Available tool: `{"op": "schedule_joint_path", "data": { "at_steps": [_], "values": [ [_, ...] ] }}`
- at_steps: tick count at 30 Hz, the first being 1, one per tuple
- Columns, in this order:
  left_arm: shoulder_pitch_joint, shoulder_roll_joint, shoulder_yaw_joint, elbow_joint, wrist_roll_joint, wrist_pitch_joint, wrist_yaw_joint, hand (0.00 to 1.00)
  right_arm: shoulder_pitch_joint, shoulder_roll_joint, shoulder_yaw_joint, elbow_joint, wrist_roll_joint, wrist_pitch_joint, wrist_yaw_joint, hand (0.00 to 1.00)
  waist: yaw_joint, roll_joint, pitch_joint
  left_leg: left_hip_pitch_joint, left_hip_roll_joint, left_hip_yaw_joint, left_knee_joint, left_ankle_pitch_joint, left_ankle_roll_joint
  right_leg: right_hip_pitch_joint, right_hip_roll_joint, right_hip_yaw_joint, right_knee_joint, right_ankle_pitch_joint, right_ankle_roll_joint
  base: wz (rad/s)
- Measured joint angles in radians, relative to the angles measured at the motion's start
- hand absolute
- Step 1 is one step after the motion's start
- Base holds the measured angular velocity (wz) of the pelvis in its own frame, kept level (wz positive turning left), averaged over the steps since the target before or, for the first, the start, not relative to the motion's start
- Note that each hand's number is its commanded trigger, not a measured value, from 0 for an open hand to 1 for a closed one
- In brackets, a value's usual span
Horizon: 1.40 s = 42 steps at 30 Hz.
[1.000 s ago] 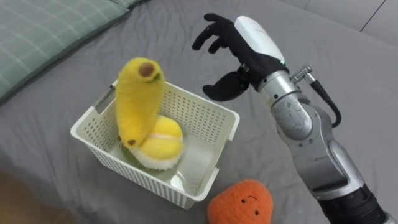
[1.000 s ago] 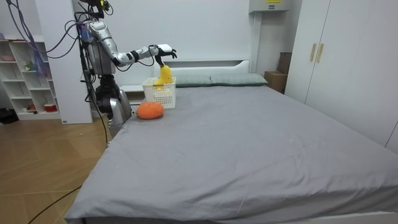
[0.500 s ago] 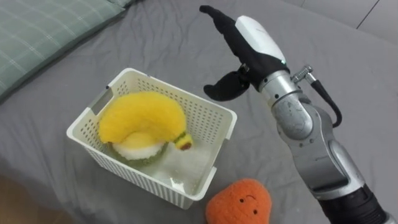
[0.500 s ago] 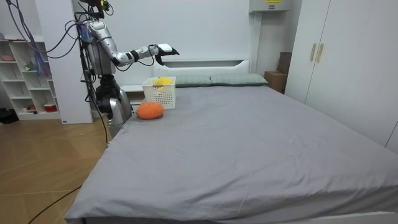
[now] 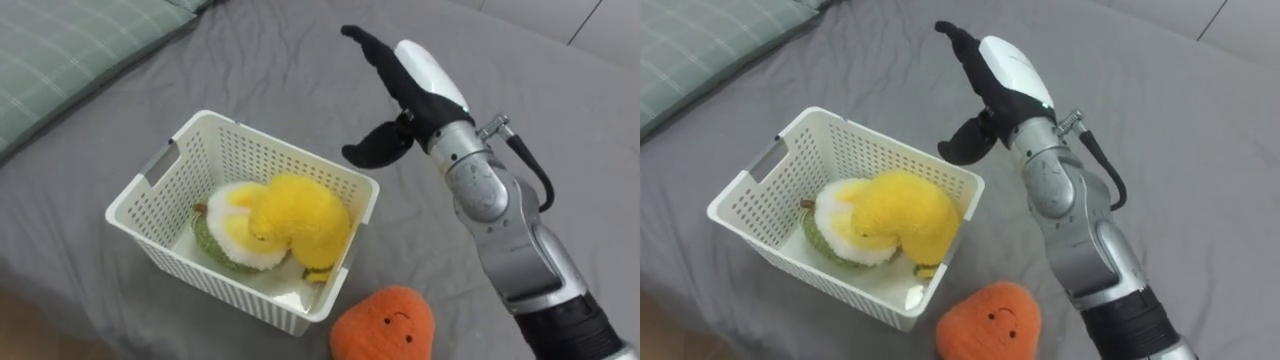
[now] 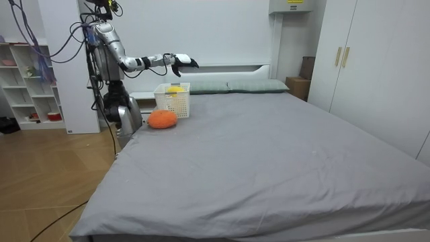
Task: Collect toys from the bed
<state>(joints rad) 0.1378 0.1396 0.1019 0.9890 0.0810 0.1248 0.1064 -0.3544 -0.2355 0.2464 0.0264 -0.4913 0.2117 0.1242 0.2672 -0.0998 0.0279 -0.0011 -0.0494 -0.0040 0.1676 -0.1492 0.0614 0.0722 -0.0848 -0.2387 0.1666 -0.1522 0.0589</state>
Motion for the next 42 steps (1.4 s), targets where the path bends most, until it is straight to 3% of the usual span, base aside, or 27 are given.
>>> {"op": "schedule_joint_path", "data": {
  "at_steps": [6,8,10,13,26,31,42],
  "values": [
    [0.019,-0.007,0.002,0.000,0.000,-0.001,0.000,0.00,0.119,-0.003,-0.042,0.002,0.033,-0.005,-0.002,0.00,-0.033,0.009,-0.0027,0.001,0.001,0.009,-0.001,0.000,0.000,-0.002,0.000,0.006,-0.002,0.000,0.000,-0.03],
    [0.023,-0.009,0.003,0.000,0.000,-0.002,0.000,0.00,0.161,-0.003,-0.042,0.002,0.035,-0.007,-0.001,0.00,-0.039,0.021,-0.0078,0.007,0.002,0.023,-0.004,0.000,0.000,-0.003,0.001,0.019,-0.001,0.000,0.000,-0.20],
    [0.028,-0.010,0.006,0.000,0.000,-0.003,0.002,0.00,0.217,-0.007,-0.043,0.003,0.036,-0.012,-0.001,0.00,-0.051,0.038,-0.0203,0.015,0.003,0.032,-0.009,0.000,0.001,-0.001,0.000,0.023,0.000,0.000,0.000,-0.13],
    [0.039,-0.010,0.004,-0.007,-0.001,-0.015,0.011,0.00,0.272,-0.011,-0.043,0.064,0.055,-0.029,0.000,0.00,-0.081,0.050,-0.0248,0.032,0.003,0.030,-0.011,-0.001,0.001,0.022,0.000,0.019,0.000,0.000,0.000,0.02],
    [0.086,-0.008,0.002,-0.035,-0.001,-0.022,0.020,0.00,0.335,0.006,-0.043,0.263,0.060,-0.033,0.032,0.00,-0.125,0.041,-0.0259,0.055,0.004,0.056,-0.016,-0.003,0.004,0.033,0.001,0.048,0.003,0.001,-0.001,-0.06],
    [0.086,-0.008,-0.008,-0.035,-0.001,-0.022,0.022,0.00,0.342,0.006,-0.041,0.346,0.052,-0.037,0.062,0.00,-0.128,0.043,-0.0232,0.053,0.004,0.056,-0.017,-0.005,0.006,0.032,0.000,0.046,0.002,0.001,-0.001,0.00],
    [0.092,-0.008,-0.009,-0.035,0.000,-0.022,0.022,0.00,0.368,0.009,0.016,0.344,-0.007,-0.038,0.164,0.00,-0.119,0.048,-0.0200,0.048,0.005,0.054,-0.017,-0.006,0.005,0.029,0.001,0.043,-0.001,0.001,-0.001,0.00]
  ]
}}
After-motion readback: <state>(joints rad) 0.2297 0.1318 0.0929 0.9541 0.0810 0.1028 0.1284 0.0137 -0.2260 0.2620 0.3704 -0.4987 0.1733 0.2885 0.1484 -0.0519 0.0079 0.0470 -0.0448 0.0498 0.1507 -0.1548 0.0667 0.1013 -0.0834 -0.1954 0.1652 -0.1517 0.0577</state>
